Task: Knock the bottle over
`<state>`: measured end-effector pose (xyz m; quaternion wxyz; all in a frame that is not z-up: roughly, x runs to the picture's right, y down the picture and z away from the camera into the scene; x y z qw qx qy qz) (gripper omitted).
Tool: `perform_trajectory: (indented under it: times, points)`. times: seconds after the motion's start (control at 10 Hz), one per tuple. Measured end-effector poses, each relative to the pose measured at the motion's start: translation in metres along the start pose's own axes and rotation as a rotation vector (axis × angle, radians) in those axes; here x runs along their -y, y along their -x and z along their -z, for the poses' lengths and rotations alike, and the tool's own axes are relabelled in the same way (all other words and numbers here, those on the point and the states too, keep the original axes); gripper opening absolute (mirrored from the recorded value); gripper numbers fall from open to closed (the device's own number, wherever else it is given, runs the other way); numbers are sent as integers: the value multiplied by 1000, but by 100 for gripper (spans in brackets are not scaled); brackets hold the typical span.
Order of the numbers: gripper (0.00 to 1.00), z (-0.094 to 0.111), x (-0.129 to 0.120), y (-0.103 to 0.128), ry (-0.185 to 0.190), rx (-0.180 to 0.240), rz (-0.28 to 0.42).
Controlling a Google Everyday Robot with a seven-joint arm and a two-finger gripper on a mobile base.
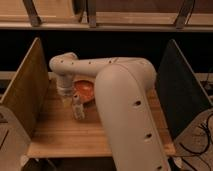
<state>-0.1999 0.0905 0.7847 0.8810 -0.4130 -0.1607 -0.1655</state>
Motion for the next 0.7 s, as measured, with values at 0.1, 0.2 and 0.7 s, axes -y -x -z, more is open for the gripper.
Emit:
perform_trajectory:
  times: [0.1, 0.2, 0.7]
  points:
    - [0, 2, -9, -9, 9, -11, -34]
    - [0, 7, -21, -22, 13, -26, -81]
    - [5, 43, -47, -70, -49, -122, -234]
